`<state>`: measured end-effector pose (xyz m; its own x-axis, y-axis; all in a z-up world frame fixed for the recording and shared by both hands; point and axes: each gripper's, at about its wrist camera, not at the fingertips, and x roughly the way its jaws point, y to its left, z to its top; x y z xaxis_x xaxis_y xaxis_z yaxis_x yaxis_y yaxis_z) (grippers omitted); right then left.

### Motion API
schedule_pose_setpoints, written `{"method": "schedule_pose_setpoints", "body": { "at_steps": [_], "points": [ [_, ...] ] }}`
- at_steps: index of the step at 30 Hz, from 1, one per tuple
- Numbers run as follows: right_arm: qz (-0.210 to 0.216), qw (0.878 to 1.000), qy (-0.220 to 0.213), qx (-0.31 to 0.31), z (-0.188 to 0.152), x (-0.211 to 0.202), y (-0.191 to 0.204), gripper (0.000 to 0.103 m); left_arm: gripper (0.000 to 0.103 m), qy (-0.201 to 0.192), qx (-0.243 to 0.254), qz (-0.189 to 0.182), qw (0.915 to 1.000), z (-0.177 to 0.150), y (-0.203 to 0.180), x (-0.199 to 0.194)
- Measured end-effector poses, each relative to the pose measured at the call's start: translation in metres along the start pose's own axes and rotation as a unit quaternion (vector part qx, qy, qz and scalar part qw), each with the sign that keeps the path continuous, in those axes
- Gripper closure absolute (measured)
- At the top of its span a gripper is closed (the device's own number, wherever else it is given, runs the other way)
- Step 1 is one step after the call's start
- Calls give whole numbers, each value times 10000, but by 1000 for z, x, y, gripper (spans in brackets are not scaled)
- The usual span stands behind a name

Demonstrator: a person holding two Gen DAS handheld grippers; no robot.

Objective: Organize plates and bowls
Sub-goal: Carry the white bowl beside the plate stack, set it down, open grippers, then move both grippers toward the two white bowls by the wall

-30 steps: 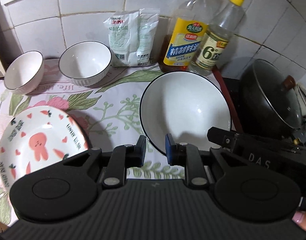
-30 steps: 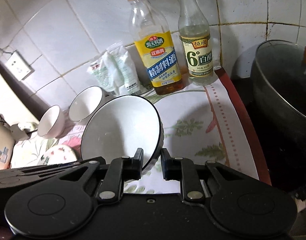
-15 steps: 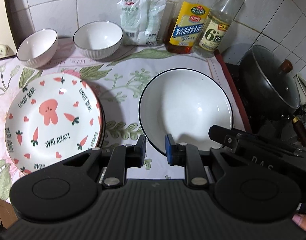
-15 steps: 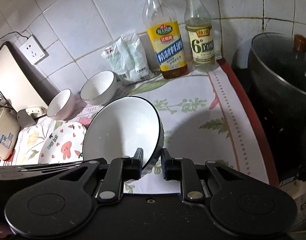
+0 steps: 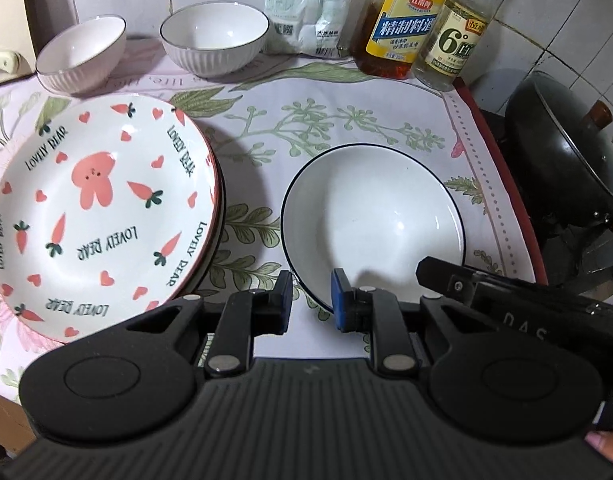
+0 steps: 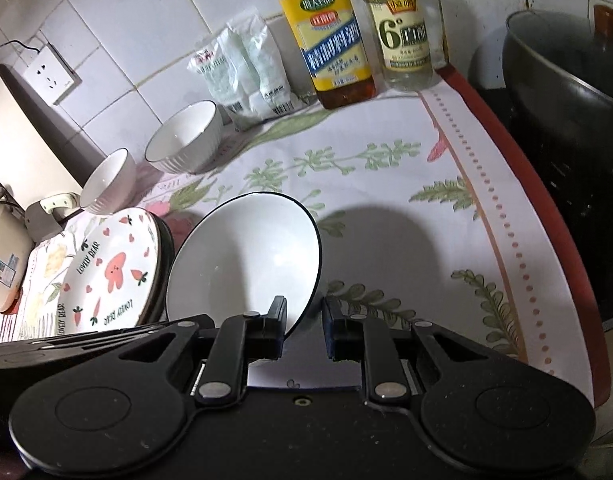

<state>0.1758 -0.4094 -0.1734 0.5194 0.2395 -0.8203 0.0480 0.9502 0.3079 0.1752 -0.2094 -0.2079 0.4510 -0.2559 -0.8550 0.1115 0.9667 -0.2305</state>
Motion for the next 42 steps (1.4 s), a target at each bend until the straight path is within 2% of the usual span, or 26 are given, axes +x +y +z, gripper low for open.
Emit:
{"method": "schedule_pose_setpoints", "body": {
  "at_steps": [4, 13, 17, 20, 23, 25, 29, 33, 42],
  "points": [
    [-14, 10000, 67, 15, -2, 7, -6, 80, 84, 99, -108, -151, 9998, 1, 6, 5],
    [-137, 9997, 175, -138, 1, 11, -3, 80, 84, 267, -99, -55, 9996, 5, 2, 8],
    [-141, 9991, 252, -299, 2, 10, -1, 76, 76, 394, -132, -82, 9991, 7, 6, 10],
    [-141, 9987, 249, -429, 1, 6, 5, 62, 69, 434, -223, -167, 9987, 8, 12, 5],
    [-297, 9973, 260, -611, 3, 1, 12, 54, 60, 428, -173, -125, 9989, 9, 15, -6],
    [-342, 9964, 292, -713, 4, -4, 16, 46, 59, 484, -106, -114, 9987, 9, 17, -15],
    [-376, 9952, 328, -842, 6, -16, 23, 37, 55, 476, -23, -133, 9988, 6, 23, -31],
    [-528, 9923, 357, -1059, 6, -31, 34, 35, 53, 473, 3, -112, 9988, 2, 29, -51],
    [-532, 9879, 117, -1452, 10, -76, 63, 31, 42, -55, 241, 69, 9997, 4, 36, -116]
  ]
}}
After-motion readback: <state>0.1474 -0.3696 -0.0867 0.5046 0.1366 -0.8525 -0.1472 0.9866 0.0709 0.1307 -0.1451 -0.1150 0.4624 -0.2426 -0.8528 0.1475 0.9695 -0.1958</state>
